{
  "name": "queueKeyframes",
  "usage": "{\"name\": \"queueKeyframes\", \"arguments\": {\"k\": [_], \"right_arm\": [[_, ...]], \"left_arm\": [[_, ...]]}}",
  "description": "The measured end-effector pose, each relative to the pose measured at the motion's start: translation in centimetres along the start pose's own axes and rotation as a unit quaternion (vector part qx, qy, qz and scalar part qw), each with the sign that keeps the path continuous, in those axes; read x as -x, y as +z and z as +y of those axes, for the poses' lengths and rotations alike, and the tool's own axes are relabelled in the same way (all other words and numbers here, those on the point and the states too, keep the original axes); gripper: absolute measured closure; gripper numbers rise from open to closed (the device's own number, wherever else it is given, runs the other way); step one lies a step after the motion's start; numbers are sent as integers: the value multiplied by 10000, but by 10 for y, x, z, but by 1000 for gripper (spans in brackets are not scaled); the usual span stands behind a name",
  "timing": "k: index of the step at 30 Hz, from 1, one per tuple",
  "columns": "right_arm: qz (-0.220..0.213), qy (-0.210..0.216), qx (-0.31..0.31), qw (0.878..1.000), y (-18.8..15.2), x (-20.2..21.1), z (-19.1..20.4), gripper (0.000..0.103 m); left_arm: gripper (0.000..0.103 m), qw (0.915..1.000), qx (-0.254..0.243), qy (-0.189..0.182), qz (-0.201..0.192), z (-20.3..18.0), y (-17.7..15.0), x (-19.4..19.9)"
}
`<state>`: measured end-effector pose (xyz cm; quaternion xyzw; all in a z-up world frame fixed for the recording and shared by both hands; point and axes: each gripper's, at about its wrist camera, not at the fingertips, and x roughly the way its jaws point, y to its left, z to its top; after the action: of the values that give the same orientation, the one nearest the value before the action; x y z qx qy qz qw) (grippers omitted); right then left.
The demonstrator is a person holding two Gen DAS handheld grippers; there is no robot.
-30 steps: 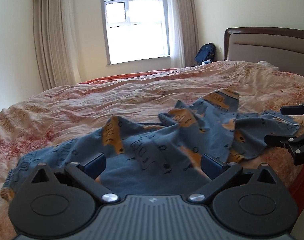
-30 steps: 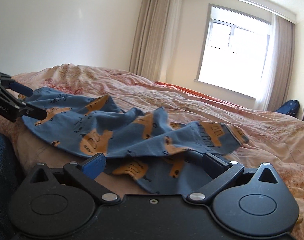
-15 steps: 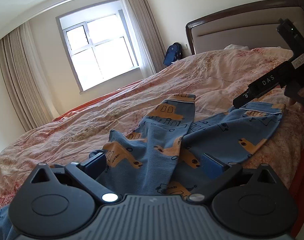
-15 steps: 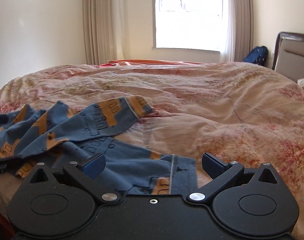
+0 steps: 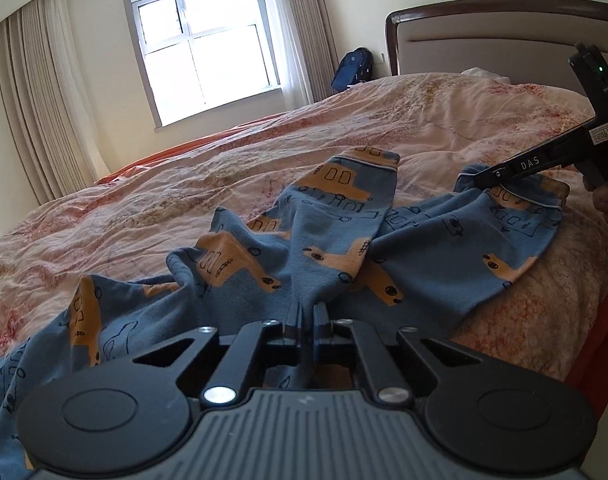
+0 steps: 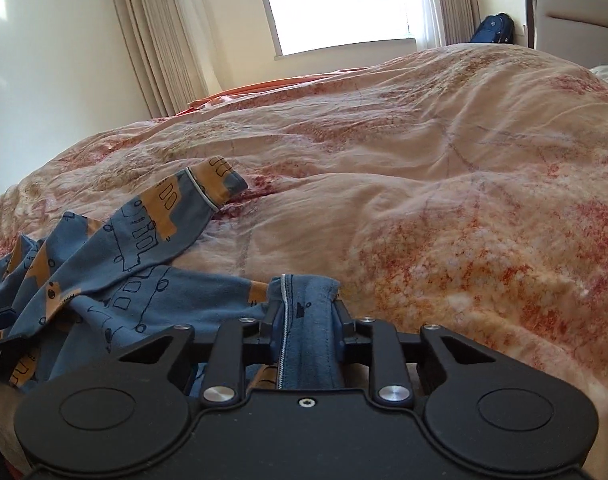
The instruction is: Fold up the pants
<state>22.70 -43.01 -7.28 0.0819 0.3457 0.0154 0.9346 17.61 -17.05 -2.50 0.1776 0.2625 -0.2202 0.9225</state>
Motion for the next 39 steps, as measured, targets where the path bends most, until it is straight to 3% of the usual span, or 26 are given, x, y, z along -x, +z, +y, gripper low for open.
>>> {"name": "queueKeyframes", "arguments": {"k": [5, 9, 11, 13, 14, 16, 18, 21, 24, 27, 28, 29, 30, 31, 32, 36, 39], "right_arm": [[-458, -415, 800, 9949, 23, 8, 12, 89], [-200, -642, 1226, 9902, 25, -15, 17, 85], [63, -783, 1292, 9885, 18, -32, 16, 70], [-23, -881, 1249, 9882, 16, -30, 19, 62], [-140, -890, 1189, 9888, 17, -24, 20, 46], [-413, -714, 1038, 9912, 23, -14, 22, 19], [-535, -368, 840, 9943, 31, -10, 25, 17], [-521, 576, 58, 9970, 41, -17, 20, 17], [-353, 1185, -857, 9886, 45, -41, 16, 19], [-214, 1285, -1509, 9799, 50, -66, 12, 31], [-164, 1364, -1755, 9749, 52, -75, 11, 42], [-115, 1380, -1958, 9708, 54, -81, 8, 60], [-84, 1398, -2091, 9678, 56, -84, 8, 69], [-104, 1437, -2208, 9646, 60, -86, 7, 87], [-189, 1481, -2205, 9639, 64, -84, 9, 97], [-788, 1570, -1743, 9689, 85, -48, 20, 98], [-1425, 1447, -1308, 9704, 90, 6, 17, 98]], "left_arm": [[101, 9998, 112, -3, -143, 3, 5, 7], [101, 9998, 128, -9, -123, 3, 5, 7], [101, 9998, 126, -15, -124, 3, 5, 7], [101, 9998, 142, -19, -109, 4, 6, 6], [101, 9998, 149, -12, -99, 3, 6, 5], [101, 9998, 167, -4, -86, 3, 5, 4], [101, 9998, 187, -1, -82, 2, 4, 4], [101, 9997, 213, 9, -74, 2, 5, 3], [101, 9998, 197, 23, -76, 2, 6, 4], [101, 9997, 210, 52, -110, 3, 8, 7], [101, 9996, 220, 74, -140, 3, 9, 9], [101, 9996, 227, 91, -169, 4, 10, 11], [101, 9995, 234, 112, -200, 5, 11, 13], [101, 9992, 255, 154, -249, 7, 13, 16], [101, 9991, 280, 176, -281, 8, 14, 18], [101, 9982, 247, 97, -530, 8, 21, 34], [101, 9976, 72, -137, -678, 0, 21, 43]]}}
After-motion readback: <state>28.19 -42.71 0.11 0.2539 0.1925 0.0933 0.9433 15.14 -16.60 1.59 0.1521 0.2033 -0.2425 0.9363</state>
